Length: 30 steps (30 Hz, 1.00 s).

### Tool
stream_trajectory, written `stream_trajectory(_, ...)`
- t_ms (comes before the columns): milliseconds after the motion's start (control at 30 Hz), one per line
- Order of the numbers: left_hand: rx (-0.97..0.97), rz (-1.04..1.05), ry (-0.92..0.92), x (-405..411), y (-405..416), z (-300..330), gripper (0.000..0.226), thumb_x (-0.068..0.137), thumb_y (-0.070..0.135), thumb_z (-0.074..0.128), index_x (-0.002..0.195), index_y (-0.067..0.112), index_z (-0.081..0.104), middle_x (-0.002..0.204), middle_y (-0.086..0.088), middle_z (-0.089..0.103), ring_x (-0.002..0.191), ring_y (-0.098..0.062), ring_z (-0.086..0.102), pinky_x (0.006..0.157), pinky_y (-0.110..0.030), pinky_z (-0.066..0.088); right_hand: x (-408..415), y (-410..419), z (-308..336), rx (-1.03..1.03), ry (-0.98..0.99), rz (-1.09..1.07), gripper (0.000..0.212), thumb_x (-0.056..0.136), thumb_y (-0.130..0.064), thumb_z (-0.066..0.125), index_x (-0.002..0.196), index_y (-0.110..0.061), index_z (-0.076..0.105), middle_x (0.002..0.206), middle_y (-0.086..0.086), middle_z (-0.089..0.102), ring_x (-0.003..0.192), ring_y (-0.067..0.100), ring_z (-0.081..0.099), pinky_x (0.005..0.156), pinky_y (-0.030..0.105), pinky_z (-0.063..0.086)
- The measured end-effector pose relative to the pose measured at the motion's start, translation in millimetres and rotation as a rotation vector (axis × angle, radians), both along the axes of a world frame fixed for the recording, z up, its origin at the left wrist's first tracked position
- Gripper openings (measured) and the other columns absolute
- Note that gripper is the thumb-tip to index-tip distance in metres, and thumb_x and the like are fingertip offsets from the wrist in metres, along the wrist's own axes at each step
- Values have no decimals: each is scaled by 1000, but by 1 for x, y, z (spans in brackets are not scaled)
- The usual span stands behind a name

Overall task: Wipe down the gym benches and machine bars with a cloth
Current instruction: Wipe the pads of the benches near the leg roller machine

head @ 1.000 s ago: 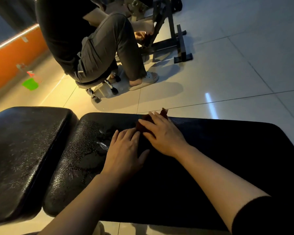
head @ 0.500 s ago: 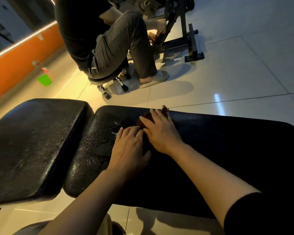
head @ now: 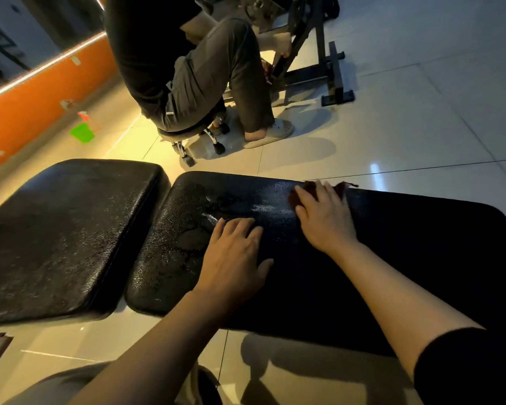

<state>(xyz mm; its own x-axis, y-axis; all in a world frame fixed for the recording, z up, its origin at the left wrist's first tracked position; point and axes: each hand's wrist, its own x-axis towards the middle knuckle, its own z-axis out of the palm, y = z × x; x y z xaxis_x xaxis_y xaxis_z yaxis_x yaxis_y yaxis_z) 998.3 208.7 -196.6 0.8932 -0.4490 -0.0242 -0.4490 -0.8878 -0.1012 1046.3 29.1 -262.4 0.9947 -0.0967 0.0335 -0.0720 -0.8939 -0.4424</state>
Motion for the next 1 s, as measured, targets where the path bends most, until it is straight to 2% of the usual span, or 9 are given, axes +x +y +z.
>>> stream_trajectory(133,-1,50,-23,-13,14,0,63,89,46,53,145,22,37,151,1,33,141,-18,23,121,-38,8,-6,61,26,10,-36,338,49,105,-37,27,153,-35,19,164,6,4,150,26,-1,119,50,2)
stream_trajectory(200,-26,47,-42,-17,16,0,58,88,42,55,141,20,44,146,0,42,138,-19,30,120,-38,12,-11,63,29,17,-29,397,49,105,-37,28,153,-37,19,164,3,3,150,23,-2,119,49,3)
stream_trajectory(267,-38,43,-60,-19,14,1,57,89,44,55,139,18,47,144,-1,44,135,-20,34,119,-39,16,-15,42,23,70,-30,351,48,104,-38,34,151,-37,25,164,1,8,150,21,3,119,48,9)
stream_trajectory(367,-38,25,-54,-19,9,0,58,93,46,49,144,19,40,150,0,36,139,-19,27,120,-38,11,-22,-12,0,97,-45,122,47,101,-35,43,148,-35,36,161,3,20,149,22,14,121,47,13)
stream_trajectory(533,-34,-7,-37,-24,7,-3,58,95,47,46,146,22,35,154,1,29,143,-17,20,121,-39,6,-26,-30,-13,52,22,-141,47,102,-33,40,148,-29,37,161,10,20,149,27,12,121,48,4)
stream_trajectory(667,-24,29,-30,-37,18,0,61,94,46,48,147,21,33,154,2,29,143,-16,20,121,-39,5,-29,38,11,59,-85,111,47,102,-35,38,149,-30,33,162,10,16,149,28,9,120,50,7)
stream_trajectory(800,-50,48,-63,-49,32,3,50,88,39,56,133,20,52,139,-1,49,132,-18,38,119,-39,11,-50,79,23,54,-99,389,49,104,-35,33,152,-34,23,164,4,4,150,23,-2,119,47,1)
stream_trajectory(900,-47,62,-72,-55,34,4,55,89,44,57,136,17,51,139,-3,49,132,-21,40,119,-41,15,-54,41,7,76,-99,249,48,102,-37,38,150,-36,29,163,2,12,150,22,8,120,48,11)
stream_trajectory(1000,-64,44,-64,-61,34,3,54,93,44,51,142,20,43,146,1,40,138,-18,30,121,-38,8,-56,-11,-8,53,-21,-42,47,102,-36,40,149,-32,35,161,6,22,148,25,16,121,47,14)
